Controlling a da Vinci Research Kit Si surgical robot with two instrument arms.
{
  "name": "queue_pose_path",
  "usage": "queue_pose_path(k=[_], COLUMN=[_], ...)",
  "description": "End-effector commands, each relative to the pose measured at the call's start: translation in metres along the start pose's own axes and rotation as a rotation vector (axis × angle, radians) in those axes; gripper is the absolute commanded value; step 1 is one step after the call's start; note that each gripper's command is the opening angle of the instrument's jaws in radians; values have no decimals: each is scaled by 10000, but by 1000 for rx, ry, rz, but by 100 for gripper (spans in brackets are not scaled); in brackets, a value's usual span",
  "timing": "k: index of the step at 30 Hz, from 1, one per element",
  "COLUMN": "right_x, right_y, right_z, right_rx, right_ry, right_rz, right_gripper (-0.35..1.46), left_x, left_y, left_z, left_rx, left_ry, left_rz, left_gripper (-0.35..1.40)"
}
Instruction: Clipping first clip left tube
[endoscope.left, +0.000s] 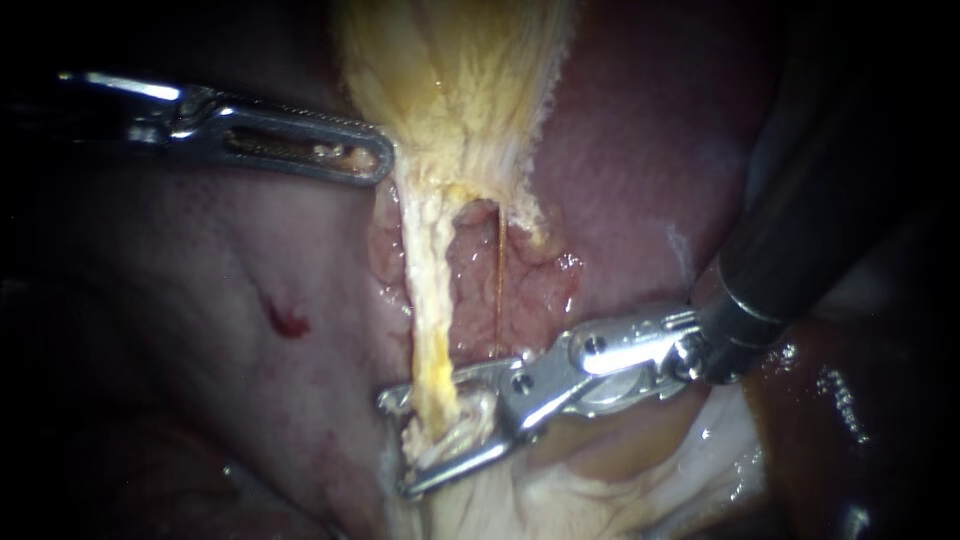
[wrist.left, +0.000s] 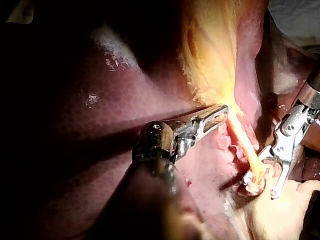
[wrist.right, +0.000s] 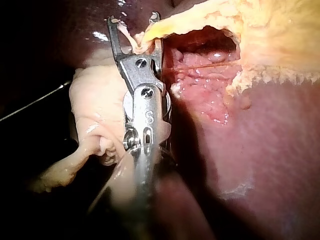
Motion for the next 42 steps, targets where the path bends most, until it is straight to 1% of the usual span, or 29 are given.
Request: queue_pose_path(k=[1, 8, 11, 17, 21, 29, 30, 38, 42], right_x=[0, 1, 0, -2, -3, -1, -1, -2, -3], right_y=[0, 0, 1, 3, 4, 5, 5, 7, 6], right_z=[0, -1, -2, -6, -7, -8, -9, -13, -15], right_rx=[0, 1, 1, -4, -11, -17, -17, -18, -21], right_ry=[0, 0, 0, 4, 2, 0, 1, 2, 0], right_rz=[0, 0, 0, 0, 0, 1, 2, 97, 109], right_gripper=[46, 43, 39, 20, 1, -29, -35, -35, -35], left_x=[0, 0, 0, 0, 0, 0, 0, 0, 0], left_y=[0, 0, 0, 0, 0, 0, 0, -1, -1], left_z=[0, 0, 0, 0, 0, 0, 0, 0, 0], left_rx=[0, 0, 0, 0, 0, 0, 0, 0, 0], left_ry=[0, 0, 0, 0, 0, 0, 0, 0, 0], left_rz=[0, 0, 0, 0, 0, 0, 0, 0, 0], left_gripper=[-35, -35, -35, -35, -35, -35, -35, -35, -35])
